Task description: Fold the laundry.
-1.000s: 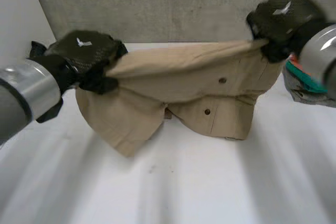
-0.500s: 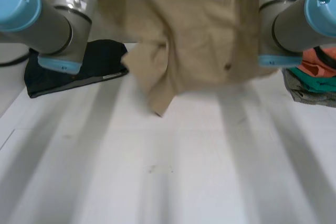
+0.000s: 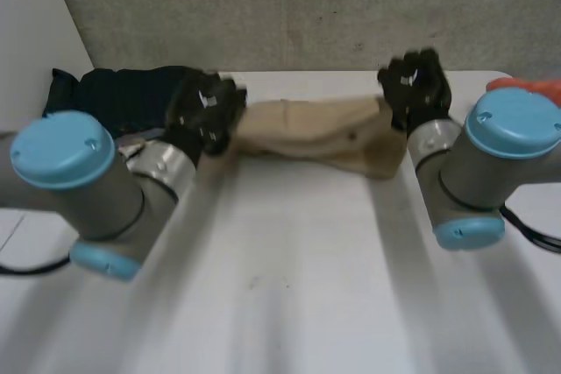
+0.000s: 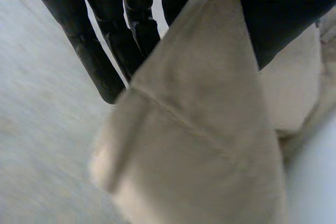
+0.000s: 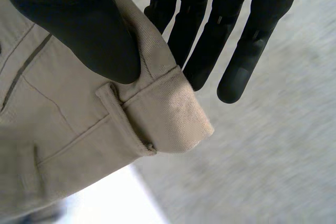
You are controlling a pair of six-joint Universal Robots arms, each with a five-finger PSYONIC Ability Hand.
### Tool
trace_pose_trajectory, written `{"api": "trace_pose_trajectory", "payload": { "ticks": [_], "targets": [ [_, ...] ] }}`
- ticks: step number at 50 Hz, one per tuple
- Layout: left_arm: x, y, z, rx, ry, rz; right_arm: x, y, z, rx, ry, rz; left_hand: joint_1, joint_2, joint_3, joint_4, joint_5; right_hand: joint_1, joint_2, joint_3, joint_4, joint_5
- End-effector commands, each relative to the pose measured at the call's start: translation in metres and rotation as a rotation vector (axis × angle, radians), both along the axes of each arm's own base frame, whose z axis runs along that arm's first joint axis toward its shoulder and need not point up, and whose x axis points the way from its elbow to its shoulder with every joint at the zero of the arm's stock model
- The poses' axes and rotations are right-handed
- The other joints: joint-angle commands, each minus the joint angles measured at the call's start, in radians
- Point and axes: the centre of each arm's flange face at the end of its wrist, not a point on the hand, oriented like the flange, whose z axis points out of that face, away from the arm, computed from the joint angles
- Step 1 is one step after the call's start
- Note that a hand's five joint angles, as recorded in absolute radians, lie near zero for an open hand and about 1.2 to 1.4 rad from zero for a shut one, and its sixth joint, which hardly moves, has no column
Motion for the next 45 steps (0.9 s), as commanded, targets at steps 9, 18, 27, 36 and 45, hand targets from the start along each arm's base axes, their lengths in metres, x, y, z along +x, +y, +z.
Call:
{"api": "trace_pose_trajectory", "payload": {
  "ticks": [9,18,27,36,45],
  "targets": [
    [0.038,0.124,0.038,0.343,-0.210,-0.045,-0.042,0.089,0.012,0.487,0.248,0.028,0.223,0.210,0.214,0.209,0.251,0.284,0.218,0.206,0.198,0.215],
    [0.072,0.202,0.020,0.680,-0.550,-0.134,-0.083,0.169,0.018,0.684,0.618,0.170,0.220,0.207,0.211,0.207,0.248,0.284,0.218,0.206,0.198,0.215],
    [0.053,0.154,-0.004,0.577,-0.530,-0.092,-0.083,0.159,-0.008,0.669,0.615,0.159,0.187,0.175,0.179,0.174,0.216,0.284,0.218,0.206,0.198,0.215],
    [0.023,0.078,0.001,0.356,-0.389,-0.025,-0.061,0.105,-0.026,0.565,0.463,0.088,0.132,0.119,0.123,0.118,0.160,0.284,0.218,0.206,0.198,0.215],
    [-0.009,-0.033,0.074,-0.223,-0.259,0.098,-0.029,-0.007,0.089,-0.004,0.148,-0.117,0.149,0.136,0.141,0.136,0.178,0.284,0.218,0.206,0.198,0.215]
  ]
}}
